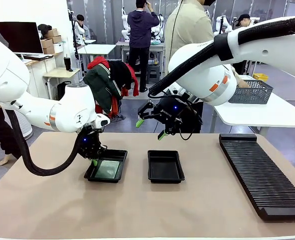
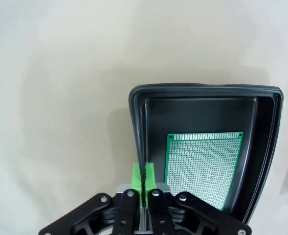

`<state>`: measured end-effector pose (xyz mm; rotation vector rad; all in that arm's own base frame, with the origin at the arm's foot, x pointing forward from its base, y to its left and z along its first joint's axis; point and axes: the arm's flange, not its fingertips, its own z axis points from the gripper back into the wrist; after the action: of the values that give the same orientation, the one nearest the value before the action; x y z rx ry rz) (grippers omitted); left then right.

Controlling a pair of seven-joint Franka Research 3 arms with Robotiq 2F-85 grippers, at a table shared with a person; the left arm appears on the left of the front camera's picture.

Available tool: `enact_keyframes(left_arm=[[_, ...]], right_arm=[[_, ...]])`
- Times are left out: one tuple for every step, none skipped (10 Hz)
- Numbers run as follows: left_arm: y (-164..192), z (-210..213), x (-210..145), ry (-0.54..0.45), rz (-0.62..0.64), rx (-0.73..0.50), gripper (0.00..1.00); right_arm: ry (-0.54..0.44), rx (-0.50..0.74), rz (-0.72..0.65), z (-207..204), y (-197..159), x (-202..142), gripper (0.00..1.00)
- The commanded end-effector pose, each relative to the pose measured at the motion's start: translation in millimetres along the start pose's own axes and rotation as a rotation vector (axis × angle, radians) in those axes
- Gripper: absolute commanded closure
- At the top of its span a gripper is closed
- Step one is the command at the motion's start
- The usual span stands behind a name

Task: Inspect and transfer BCBs to ESD trays.
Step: Pick up the ESD tray and place it on the left side of the table.

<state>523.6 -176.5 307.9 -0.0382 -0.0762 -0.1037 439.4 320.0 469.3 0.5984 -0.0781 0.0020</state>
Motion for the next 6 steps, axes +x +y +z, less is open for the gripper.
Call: enact_keyframes(left_arm=[[-1.0,-3.1,5.5,0.002,0.035,0.003,1.0],[-1.2,-2.7,4.8,0.007,0.032,-0.001,1.0],[1.0,0.0,0.5,0.0,0.002,0.0,1.0],[1.0,0.0,0.5,0.0,0.002,0.0,1.0],[1.0,0.0,0.5,0.0,0.002,0.0,1.0],[1.0,0.0,0.5,0.0,0.002,0.0,1.0]], right_arm=[[-0.008,-0.018,-0.013,-1.6,1.7,2.6,0.0],[-0.008,-0.018,-0.013,-1.6,1.7,2.6,0.0],[-0.008,-0.018,-0.013,-1.6,1.7,2.6,0.0],[-0.008,-0.018,-0.013,-1.6,1.7,2.6,0.0],[-0.008,-0.018,-0.013,-1.6,1.7,2.6,0.0],[-0.008,-0.018,-0.013,-1.6,1.7,2.6,0.0]])
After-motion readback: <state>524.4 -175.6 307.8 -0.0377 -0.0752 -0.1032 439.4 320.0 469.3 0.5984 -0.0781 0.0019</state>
